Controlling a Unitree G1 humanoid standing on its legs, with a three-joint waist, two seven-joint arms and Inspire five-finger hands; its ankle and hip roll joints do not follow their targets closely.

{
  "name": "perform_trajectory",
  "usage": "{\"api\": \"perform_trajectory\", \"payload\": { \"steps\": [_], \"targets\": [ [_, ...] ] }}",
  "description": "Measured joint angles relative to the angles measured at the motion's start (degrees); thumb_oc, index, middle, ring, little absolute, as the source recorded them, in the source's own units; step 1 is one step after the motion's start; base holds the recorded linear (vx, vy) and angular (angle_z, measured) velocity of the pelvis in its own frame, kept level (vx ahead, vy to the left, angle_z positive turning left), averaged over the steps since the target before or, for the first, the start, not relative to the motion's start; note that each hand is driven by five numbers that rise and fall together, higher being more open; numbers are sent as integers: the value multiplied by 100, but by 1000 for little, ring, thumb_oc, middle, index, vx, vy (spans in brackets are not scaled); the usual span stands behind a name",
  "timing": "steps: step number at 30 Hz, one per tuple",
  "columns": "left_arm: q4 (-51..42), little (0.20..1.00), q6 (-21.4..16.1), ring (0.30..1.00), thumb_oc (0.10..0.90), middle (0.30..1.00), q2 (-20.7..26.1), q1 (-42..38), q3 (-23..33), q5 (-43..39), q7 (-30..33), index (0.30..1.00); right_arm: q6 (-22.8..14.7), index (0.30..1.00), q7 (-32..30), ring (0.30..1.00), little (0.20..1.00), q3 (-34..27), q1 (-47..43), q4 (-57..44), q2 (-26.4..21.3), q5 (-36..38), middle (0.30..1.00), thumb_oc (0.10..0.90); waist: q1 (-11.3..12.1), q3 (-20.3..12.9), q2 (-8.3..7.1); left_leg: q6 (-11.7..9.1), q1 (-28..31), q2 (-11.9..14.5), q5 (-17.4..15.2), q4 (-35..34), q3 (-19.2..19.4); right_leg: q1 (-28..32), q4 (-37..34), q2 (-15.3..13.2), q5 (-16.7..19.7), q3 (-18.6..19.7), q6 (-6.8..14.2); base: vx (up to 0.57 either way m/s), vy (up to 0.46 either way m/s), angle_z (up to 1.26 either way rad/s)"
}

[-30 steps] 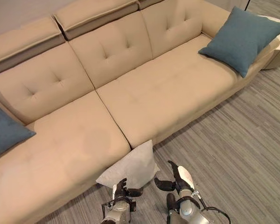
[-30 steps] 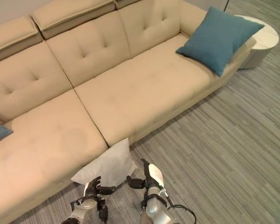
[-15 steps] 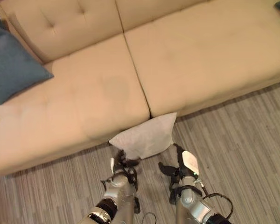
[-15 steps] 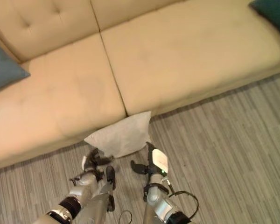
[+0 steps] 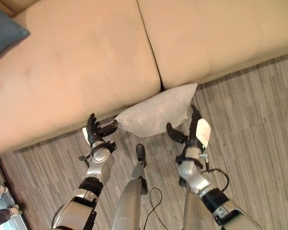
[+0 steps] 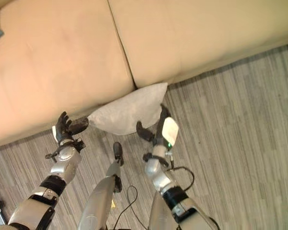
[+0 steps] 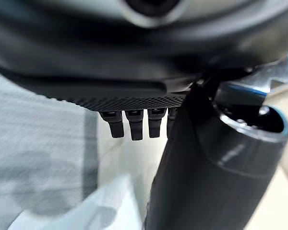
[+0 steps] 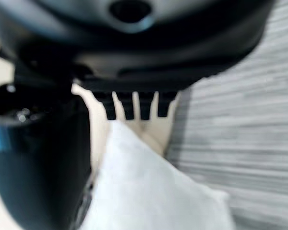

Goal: Pick up all the scattered cushions and arrange them neatly on the sofa.

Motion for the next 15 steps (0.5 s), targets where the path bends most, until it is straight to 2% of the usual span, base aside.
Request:
{"api": "perform_trajectory", "payload": {
  "steps": [5,8,10,11,12,13,14,15],
  "targets": [
    [237,900,67,900,800,900,-527,-25,4,-8,3,900,-162,900,-39,900,900,-63,75,-98,-37,207,900,800,-89,19,-31,0,130,6,-1,1,18,120,0,12,1,28,-2,13,-2,-2],
    [241,900,76,900,800,900,-595,155,16,-9,-12,900,-316,900,291,900,900,-24,395,52,-71,661,900,800,-123,31,-80,3,457,14,-3,-9,7,489,-48,28,0,20,-1,7,-27,2],
    [222,900,75,900,800,900,-574,310,-41,-6,-93,900,-316,900,614,900,900,369,360,582,-145,771,900,800,-184,38,-109,3,674,30,-4,-42,5,727,-106,52,3,-1,-1,147,-91,2],
    [223,900,80,900,800,900,-557,399,-161,4,-163,900,-284,900,1012,900,900,795,326,972,-259,770,900,800,-156,28,-131,4,829,40,-7,-31,1,897,-134,61,-2,-11,-2,179,-167,4],
    [7,900,225,900,800,900,-552,578,-38,70,-436,900,-248,900,2249,900,900,694,466,623,-613,1326,900,800,-221,3,-202,-214,927,99,-86,21,22,979,-1,69,-133,3,-49,105,-149,15],
    [-97,900,263,900,800,900,-631,677,93,191,-782,900,-492,900,3471,900,900,656,678,307,-1298,1950,900,800,-148,-25,-214,-151,914,48,-222,122,-37,946,158,31,-249,7,43,0,-114,14],
    [-88,900,252,900,800,900,-518,732,49,279,-1026,900,-964,900,4512,900,900,403,737,753,-2011,2204,900,800,18,-121,-278,-155,966,61,-208,145,-41,1008,151,17,-260,7,52,3,-83,11],
    [5,900,240,900,800,900,-527,842,26,368,-1137,900,-946,900,4750,900,900,351,563,1181,-2318,2158,900,800,50,-195,-341,-156,958,83,-208,182,-52,1043,141,44,-230,-12,12,2,-105,6]
  ]
}}
